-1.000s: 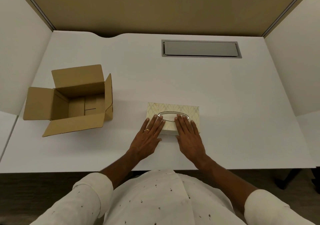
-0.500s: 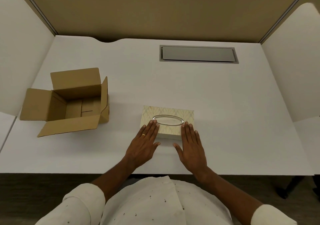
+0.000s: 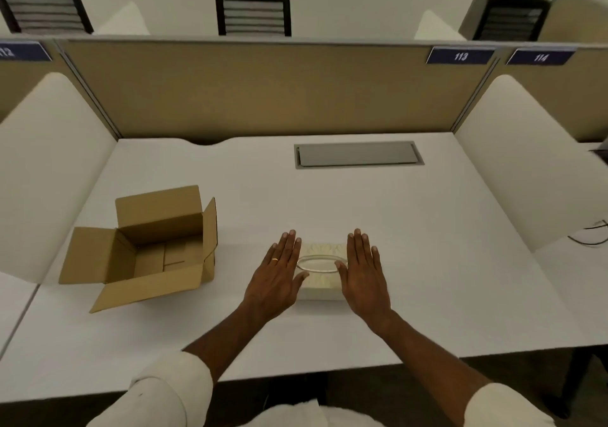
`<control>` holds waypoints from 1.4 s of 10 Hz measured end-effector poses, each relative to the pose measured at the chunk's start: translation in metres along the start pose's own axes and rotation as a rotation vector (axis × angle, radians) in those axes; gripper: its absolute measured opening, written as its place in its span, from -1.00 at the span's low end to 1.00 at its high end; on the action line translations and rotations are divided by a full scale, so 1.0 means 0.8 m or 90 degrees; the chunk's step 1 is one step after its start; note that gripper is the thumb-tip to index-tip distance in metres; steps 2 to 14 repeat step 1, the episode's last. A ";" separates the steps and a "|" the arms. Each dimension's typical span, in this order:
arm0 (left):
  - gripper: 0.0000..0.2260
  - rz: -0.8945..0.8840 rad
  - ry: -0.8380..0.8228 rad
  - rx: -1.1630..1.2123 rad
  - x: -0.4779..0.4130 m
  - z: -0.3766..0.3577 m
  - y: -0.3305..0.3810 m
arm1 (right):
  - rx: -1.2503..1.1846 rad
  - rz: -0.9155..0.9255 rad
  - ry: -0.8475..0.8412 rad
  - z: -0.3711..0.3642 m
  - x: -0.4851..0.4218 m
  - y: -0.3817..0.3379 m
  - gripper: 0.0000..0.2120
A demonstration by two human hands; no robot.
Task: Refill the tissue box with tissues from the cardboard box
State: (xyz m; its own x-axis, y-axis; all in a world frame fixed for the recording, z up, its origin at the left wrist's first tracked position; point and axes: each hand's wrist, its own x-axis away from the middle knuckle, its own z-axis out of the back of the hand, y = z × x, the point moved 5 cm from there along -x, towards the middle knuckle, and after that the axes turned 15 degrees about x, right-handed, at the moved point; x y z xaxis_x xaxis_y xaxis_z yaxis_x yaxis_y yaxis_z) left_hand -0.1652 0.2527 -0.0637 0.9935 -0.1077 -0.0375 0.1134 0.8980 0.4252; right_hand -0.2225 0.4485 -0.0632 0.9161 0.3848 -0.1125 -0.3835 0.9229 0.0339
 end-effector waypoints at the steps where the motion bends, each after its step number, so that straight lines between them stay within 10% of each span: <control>1: -0.38 -0.003 0.022 -0.017 -0.034 0.044 0.002 | -0.015 -0.033 0.014 0.034 -0.038 -0.006 -0.37; 14: -0.38 -0.003 0.022 -0.017 -0.034 0.044 0.002 | -0.015 -0.033 0.014 0.034 -0.038 -0.006 -0.37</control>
